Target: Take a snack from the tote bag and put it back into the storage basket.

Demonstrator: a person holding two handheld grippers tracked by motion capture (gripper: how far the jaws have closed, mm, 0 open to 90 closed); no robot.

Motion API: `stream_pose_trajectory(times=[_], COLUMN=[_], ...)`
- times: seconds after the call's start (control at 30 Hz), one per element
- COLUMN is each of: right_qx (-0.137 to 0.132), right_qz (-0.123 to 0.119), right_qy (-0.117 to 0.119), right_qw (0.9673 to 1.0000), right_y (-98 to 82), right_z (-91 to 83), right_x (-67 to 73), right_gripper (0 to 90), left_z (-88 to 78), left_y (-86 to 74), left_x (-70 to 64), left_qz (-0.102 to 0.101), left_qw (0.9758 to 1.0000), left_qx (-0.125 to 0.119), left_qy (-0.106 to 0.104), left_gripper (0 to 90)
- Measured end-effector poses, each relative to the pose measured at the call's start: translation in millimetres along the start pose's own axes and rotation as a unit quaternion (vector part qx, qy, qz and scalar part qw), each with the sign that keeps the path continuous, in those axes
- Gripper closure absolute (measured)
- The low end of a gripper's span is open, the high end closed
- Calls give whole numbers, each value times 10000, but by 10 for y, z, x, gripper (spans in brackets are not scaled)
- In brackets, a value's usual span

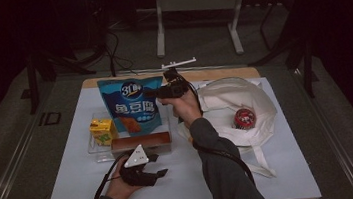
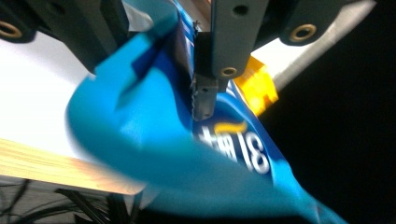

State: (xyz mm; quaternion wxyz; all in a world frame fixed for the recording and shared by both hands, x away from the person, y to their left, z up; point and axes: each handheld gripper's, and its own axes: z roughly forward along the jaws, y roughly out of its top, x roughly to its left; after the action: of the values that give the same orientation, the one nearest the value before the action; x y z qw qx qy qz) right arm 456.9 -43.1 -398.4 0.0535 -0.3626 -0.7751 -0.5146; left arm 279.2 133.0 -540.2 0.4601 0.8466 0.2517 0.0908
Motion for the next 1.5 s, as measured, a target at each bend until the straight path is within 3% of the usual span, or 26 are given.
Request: stream_pose_trajectory(times=[0.13, 0.33, 0.43, 0.67, 1.0, 1.2, 1.3, 1.5], right_qx=[373, 779, 1012, 1194, 1176, 1131, 1119, 1112], right_qz=[-506, -1074, -1310, -1408, -1475, -1480, -1551, -1550], right_qy=[-364, -748, -921, -1123, -1125, -1016, -1063, -1087], right_qw=[9974, 9883, 9819, 9764, 9756, 9772, 9758, 9756], right_y=[-30, -145, -236, -368, -362, -352, -341, -334], right_z=[-9, -38, -39, 79, 235, 371, 426, 431], right_x=[42, 105, 118, 99, 213, 291, 347, 351], right_gripper=[688, 651, 658, 696, 737, 734, 727, 710], left_z=[0, 1, 3, 6, 6, 6, 5, 5], left_y=[0, 0, 1, 2, 3, 3, 2, 2], left_x=[-1, -4, -4, -6, -5, -1, -1, 2], left_qz=[5, 13, 14, 12, 18, 21, 12, -9], left_qw=[10000, 10000, 10000, 10000, 10000, 10000, 10000, 10000], left_qx=[2, 0, 8, 22, 36, 29, 21, 19], left_qy=[3, 12, 19, 23, 23, 3, 0, -15], left_gripper=[362, 361, 360, 360, 359, 360, 360, 359])
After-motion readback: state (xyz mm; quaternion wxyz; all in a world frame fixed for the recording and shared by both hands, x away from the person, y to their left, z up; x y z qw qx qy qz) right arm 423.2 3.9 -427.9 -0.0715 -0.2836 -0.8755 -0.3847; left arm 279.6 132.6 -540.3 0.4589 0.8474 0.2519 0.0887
